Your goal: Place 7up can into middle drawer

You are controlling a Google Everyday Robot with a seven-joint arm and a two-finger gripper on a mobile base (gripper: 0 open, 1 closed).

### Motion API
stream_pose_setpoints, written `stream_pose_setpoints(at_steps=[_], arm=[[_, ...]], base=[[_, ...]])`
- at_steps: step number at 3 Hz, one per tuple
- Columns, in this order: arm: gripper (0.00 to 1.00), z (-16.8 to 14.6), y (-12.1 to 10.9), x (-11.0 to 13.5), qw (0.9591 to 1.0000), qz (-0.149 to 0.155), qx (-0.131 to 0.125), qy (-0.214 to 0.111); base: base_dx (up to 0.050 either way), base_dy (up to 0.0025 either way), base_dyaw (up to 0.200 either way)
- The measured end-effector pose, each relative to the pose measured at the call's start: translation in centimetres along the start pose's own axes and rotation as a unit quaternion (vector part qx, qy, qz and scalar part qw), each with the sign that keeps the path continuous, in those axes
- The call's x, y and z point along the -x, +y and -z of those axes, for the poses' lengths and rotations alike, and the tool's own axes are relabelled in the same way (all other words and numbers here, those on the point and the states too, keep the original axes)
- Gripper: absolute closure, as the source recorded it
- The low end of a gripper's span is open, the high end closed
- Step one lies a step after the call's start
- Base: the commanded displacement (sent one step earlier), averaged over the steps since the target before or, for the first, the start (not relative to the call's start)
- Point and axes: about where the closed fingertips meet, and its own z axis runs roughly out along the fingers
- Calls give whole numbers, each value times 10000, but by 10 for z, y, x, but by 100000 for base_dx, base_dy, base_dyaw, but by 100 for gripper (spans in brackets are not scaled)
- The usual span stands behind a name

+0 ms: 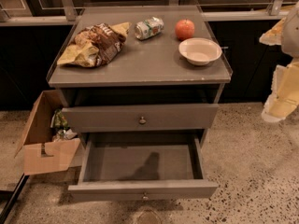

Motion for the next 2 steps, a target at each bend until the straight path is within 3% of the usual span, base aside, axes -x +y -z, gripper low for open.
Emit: stream_pose_setpoints(at_steps=[1, 2], arm=[[0, 0, 0, 0, 10000, 0, 0, 0], [0, 1, -5, 8, 9995, 265, -7, -186]], base=[[0, 0, 0], [0, 0, 0]])
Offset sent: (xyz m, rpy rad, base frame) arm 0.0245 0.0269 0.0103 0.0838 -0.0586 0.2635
